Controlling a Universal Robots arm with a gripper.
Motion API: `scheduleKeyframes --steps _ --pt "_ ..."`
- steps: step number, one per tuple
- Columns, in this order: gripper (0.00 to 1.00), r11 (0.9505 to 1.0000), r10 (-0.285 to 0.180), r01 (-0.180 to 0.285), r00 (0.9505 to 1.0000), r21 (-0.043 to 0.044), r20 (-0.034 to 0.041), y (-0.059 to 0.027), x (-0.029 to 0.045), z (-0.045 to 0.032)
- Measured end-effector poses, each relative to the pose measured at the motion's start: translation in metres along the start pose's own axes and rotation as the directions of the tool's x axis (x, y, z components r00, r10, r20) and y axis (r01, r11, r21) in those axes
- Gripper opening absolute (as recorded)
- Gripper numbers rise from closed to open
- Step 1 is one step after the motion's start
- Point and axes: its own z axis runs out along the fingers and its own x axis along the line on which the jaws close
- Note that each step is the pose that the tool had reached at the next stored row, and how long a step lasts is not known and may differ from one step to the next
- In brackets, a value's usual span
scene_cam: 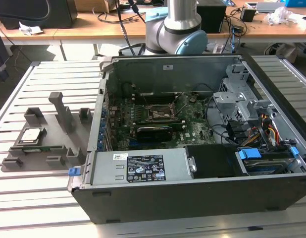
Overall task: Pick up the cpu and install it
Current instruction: 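Pick up the cpu and move it towards the insertion slot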
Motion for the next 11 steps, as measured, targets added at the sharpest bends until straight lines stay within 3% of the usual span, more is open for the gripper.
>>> scheduleKeyframes --steps 3,11 --pt "0.72 0.9994 -0.033 0.033 0.9995 0.0065 -0.0002 0.0005 0.0 0.0" --pt "0.72 0.9994 -0.033 0.033 0.9994 0.0072 -0.0003 0.0005 0.0 0.0015"
